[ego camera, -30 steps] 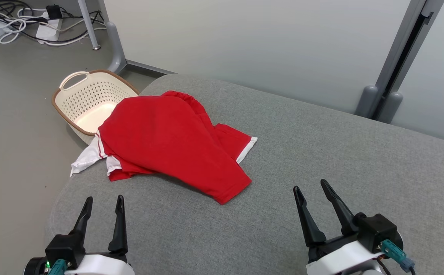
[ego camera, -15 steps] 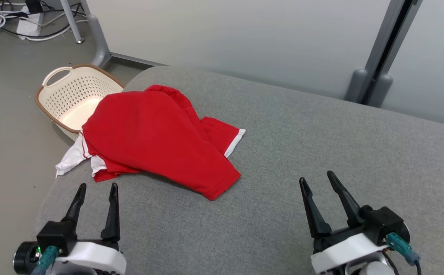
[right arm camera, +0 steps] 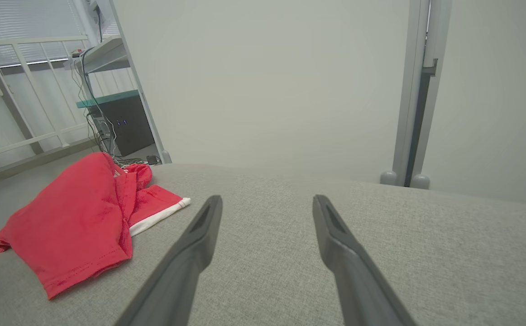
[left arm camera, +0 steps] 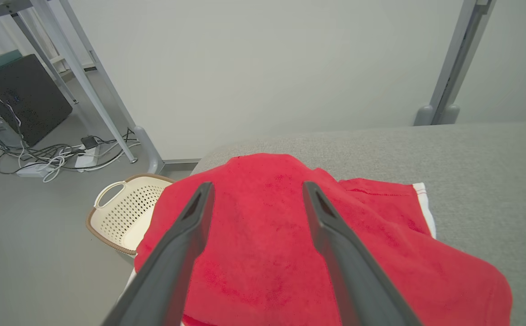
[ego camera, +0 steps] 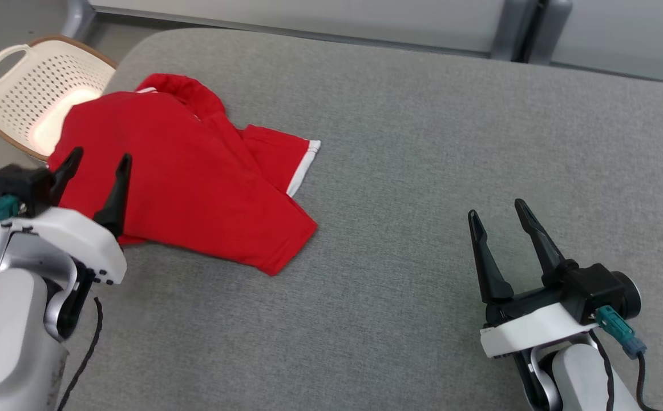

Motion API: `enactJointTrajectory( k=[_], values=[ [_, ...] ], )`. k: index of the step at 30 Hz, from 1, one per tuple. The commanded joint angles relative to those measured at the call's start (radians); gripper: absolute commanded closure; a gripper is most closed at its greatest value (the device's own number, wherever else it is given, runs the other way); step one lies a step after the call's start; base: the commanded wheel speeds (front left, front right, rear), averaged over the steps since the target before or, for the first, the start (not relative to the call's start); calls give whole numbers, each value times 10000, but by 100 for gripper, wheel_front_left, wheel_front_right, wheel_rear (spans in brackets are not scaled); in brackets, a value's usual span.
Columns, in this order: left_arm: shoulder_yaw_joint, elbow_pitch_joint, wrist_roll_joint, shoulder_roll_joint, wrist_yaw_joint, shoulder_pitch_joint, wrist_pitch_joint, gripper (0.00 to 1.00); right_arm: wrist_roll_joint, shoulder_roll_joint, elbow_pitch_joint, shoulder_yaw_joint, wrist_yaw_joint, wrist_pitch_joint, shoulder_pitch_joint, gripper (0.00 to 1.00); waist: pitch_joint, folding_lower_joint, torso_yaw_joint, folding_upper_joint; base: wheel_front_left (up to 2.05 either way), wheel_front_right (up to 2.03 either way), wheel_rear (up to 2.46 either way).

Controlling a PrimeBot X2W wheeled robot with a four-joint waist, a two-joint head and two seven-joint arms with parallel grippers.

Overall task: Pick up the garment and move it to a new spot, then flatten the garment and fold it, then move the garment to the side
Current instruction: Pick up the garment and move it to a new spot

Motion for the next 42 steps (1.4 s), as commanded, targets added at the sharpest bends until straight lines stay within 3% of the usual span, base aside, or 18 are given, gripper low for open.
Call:
enactJointTrajectory(
  k=[1, 6, 12, 21, 33, 34, 35, 36, 37, 42],
  values=[
    [-1002, 38, -947, 667, -14, -711, 872, 0, -101, -26, -49, -26, 0, -11, -170, 0, 739, 0, -584, 0, 0, 0, 0],
    [-3261, -379, -2885, 2718, -11, -2066, 2345, 0, -271, -20, -89, 71, 0, -11, -411, 0, 1303, 0, -943, 0, 0, 0, 0],
    [-4403, 122, -4280, 4009, -13, -3334, 3201, 0, -251, -20, -170, 141, 0, -11, -600, 0, 1794, 0, -1344, 0, 0, 0, 0],
    [-5502, 1492, -5527, 4491, -15, -4361, 3184, 0, -253, -23, -233, 196, 0, -11, -692, 0, 2157, 0, -1937, 0, 0, 0, 0],
    [-6578, 3115, -6358, 4451, -15, -5178, 3343, 0, -370, -34, -345, 92, -1, -11, -866, 0, 2607, 0, -2243, 0, 0, 0, 0],
    [-6681, 3230, -6427, 4428, -15, -5225, 3368, 9, -377, -34, -351, 77, -1, -11, -876, 0, 2634, 0, -2249, 0, 0, 0, 0],
    [-6778, 3322, -6485, 4401, -15, -5255, 3360, 38, -384, -32, -357, 69, -1, -11, -876, 0, 2655, 0, -2252, 0, 0, 0, 0],
    [-6873, 3392, -6554, 4382, -15, -5298, 3351, 87, -391, -34, -358, 67, -1, -11, -872, 0, 2667, 0, -2255, 0, 0, 0, 0],
    [-6915, 3478, -6659, 4363, -15, -5364, 3299, 100, -397, -35, -355, 64, -1, -11, -868, 0, 2670, 0, -2256, 0, 0, 0, 0],
    [-7176, 3746, -6966, 4312, -16, -5518, 2914, 100, -313, -35, -283, 26, -1, -11, -801, 0, 2536, 0, -2198, 0, 0, 0, 0]
  ],
)
